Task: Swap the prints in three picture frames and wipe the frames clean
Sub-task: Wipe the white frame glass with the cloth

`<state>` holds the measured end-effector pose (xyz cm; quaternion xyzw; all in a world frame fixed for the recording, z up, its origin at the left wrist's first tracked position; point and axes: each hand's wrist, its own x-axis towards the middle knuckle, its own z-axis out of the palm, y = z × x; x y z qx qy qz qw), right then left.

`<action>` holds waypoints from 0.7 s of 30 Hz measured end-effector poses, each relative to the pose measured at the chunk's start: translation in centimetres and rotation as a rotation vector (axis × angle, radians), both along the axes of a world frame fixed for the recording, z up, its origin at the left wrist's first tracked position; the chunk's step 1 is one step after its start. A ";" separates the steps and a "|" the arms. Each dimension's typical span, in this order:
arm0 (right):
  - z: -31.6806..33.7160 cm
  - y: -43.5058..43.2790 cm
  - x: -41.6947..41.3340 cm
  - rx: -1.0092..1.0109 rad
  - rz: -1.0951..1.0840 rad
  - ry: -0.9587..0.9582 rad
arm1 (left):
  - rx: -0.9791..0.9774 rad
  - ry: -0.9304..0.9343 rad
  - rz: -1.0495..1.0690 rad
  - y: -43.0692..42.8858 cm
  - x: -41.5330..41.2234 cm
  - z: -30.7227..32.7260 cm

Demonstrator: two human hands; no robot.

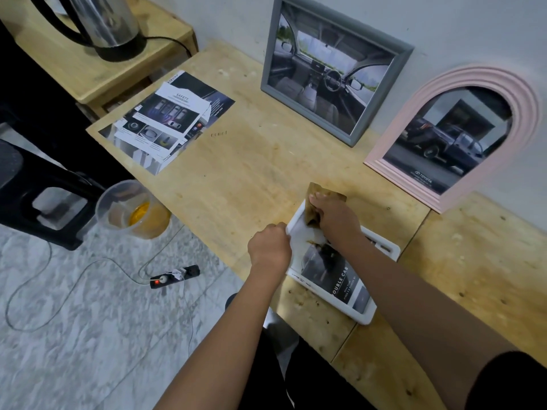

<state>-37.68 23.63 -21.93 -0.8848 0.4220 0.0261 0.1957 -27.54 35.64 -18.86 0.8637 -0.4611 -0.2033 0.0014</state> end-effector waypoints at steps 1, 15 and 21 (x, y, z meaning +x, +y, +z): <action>0.1 0.2 -0.5 -0.033 0.009 0.012 | -0.008 0.001 0.005 0.1 0.0 0.0; 3.6 2.1 -7.1 -0.125 -0.238 0.216 | -0.028 -0.035 -0.020 0.1 -0.2 -0.2; 3.7 2.6 -11.0 -0.098 -0.436 0.266 | -0.034 -0.032 -0.022 0.1 -0.2 -0.5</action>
